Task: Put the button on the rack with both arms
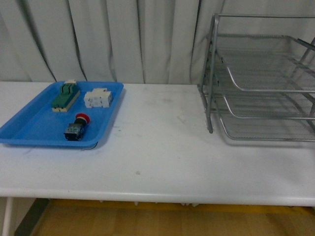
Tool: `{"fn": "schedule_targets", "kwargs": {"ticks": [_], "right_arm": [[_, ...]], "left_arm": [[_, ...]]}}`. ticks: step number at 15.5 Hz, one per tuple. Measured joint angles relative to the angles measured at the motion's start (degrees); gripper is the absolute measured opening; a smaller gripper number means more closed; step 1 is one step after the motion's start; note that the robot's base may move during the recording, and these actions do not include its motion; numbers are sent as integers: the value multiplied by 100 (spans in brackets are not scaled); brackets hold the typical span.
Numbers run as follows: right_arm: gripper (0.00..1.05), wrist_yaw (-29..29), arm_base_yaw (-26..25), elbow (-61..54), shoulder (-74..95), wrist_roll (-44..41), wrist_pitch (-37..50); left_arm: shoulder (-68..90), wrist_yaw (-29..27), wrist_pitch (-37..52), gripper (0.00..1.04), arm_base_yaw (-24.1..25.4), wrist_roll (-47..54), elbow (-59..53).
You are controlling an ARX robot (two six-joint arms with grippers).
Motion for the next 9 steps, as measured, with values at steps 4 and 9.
{"fn": "schedule_targets", "kwargs": {"ticks": [4, 9], "right_arm": [[98, 46, 319, 369, 728, 284, 20], [98, 9, 476, 619, 1128, 76, 22]], "left_arm": [[0, 0, 0, 98, 0, -2, 0], [0, 0, 0, 98, 0, 0, 0]]}}
